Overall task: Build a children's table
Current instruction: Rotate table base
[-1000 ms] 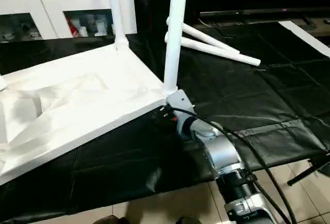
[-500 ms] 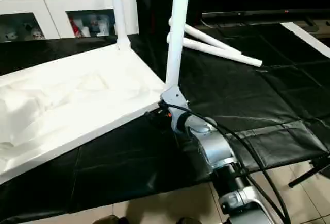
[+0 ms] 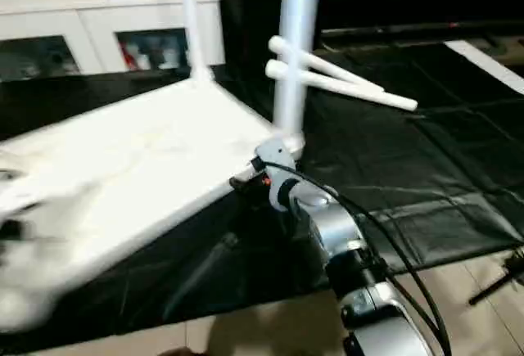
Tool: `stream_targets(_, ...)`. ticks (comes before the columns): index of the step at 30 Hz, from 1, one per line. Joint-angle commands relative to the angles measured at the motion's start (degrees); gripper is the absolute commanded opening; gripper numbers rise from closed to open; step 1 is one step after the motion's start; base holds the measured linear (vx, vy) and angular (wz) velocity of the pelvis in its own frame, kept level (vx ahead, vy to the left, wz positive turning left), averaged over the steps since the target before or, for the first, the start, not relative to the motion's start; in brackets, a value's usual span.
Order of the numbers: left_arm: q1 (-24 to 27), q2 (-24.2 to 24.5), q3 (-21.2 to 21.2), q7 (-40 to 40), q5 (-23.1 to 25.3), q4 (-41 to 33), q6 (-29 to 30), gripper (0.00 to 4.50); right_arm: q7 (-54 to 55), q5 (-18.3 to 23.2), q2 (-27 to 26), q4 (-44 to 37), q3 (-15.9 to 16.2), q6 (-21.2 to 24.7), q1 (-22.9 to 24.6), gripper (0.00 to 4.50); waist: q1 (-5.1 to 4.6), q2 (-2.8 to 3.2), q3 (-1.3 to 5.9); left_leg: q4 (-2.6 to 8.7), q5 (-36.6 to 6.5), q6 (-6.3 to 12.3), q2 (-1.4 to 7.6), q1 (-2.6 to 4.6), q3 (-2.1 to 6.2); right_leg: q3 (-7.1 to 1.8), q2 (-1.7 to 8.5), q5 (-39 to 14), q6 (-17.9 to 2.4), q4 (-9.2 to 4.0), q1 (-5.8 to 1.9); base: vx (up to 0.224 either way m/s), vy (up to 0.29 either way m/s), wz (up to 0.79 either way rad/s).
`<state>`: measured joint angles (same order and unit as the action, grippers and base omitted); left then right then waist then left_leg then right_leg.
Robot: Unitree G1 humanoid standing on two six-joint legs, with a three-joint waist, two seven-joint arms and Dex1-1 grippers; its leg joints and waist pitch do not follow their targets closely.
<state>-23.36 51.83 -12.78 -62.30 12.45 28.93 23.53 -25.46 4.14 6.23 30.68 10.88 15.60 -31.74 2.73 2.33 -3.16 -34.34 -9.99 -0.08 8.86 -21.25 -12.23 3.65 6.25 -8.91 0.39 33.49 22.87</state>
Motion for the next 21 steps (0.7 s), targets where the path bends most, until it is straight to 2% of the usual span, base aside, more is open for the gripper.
stream_targets(1,0.3,-1.2,-1.7,-0.9,-0.1,-0.6,0.8,0.03,1.1,0.3,0.1,0.4,-1.9,-1.9,-1.7,4.5,-0.64,0.63,2.67,5.6,-38.0,-7.17,3.87,3.29,3.87,-2.16,3.01,-35.7,-6.4,-5.26,0.73,0.0,0.0,0.0)
stream_targets(3,0.6,-1.1,-1.4,-2.0,-0.3,-2.6,1.8,0.03,1.3,-0.3,1.0,0.0,-2.1,-1.6,-1.9,4.5,-0.96,0.74,2.6,5.8,-39.6,-7.5,3.81,3.31,4.09,-1.8,2.71,-37.0,-5.5,-5.37,0.64,0.0,0.0,0.0)
stream_targets(7,2.1,-0.2,-0.4,-2.6,-1.5,-8.4,5.4,0.03,3.8,-2.8,3.8,-0.1,-2.4,-2.7,-1.5,4.5,-1.4,0.67,2.51,5.96,-41.2,-7.83,3.83,3.32,4.21,-1.37,2.55,-37.6,-5.0,-5.45,0.54,0.0,0.0,0.0)
stream_targets(10,2.4,0.4,-0.1,-2.8,-1.8,-10.2,6.4,0.03,4.9,-3.4,5.4,-1.5,-3.4,-1.9,-0.6,4.5,-1.65,0.56,2.46,5.66,-41.6,-7.26,3.55,3.5,4.13,-1.12,2.46,-38.7,-4.6,-5.92,0.71,0.0,0.0,0.0)
stream_targets(12,2.2,0.7,-0.1,-3.1,-1.7,-10.7,6.5,0.03,5.0,-3.8,6.4,-1.8,-3.8,-0.9,-0.1,4.5,-1.79,0.69,2.43,5.3,-41.6,-6.78,3.35,3.82,4.09,-0.88,2.38,-40.0,-3.9,-6.42,0.9,0.0,0.0,0.0)
stream_targets(15,1.8,1.2,-0.3,-3.9,-1.4,-11.5,6.1,0.03,4.7,-4.6,7.1,-0.4,-3.1,-0.1,0.2,4.5,-1.91,0.67,2.37,5.19,-41.5,-6.46,3.3,3.74,4.23,-0.57,2.41,-41.2,-3.5,-6.65,0.83,0.0,0.0,0.0)
stream_targets(16,1.9,1.5,-0.4,-4.3,-1.2,-12.2,6.2,0.03,4.5,-4.8,7.3,0.3,-2.8,0.2,0.2,4.5,-2.07,0.68,2.32,5.31,-41.9,-6.42,3.33,3.54,4.4,-0.23,2.36,-41.3,-3.4,-6.61,0.57,0.0,0.0,0.0)
stream_targets(19,2.4,3.5,-0.4,-5.7,-1.3,-15.3,6.7,0.03,4.6,-4.7,6.3,2.2,-2.4,0.0,-0.8,4.5,-2.16,1.27,1.97,6.34,-46.0,-7.26,3.86,3.41,4.64,0.66,1.82,-39.0,-4.0,-6.17,0.12,0.0,0.0,0.0)
stream_targets(20,2.8,4.2,-0.1,-6.4,-2.0,-16.6,6.8,0.03,4.0,-4.2,5.5,3.1,-2.3,-0.2,-1.4,4.5,-1.95,1.68,1.86,8.09,-49.1,-7.94,4.41,2.65,4.22,1.42,0.86,-34.3,-5.1,-4.57,-0.99,0.0,0.0,0.0)
stream_targets(21,2.9,4.4,0.1,-6.7,-2.3,-17.1,6.8,0.03,3.8,-4.0,5.1,3.6,-2.3,-0.3,-1.6,4.5,-1.67,1.76,1.95,9.11,-49.7,-8.22,4.75,1.94,3.96,1.27,0.68,-31.8,-5.8,-2.88,-1.82,0.0,0.0,0.0)
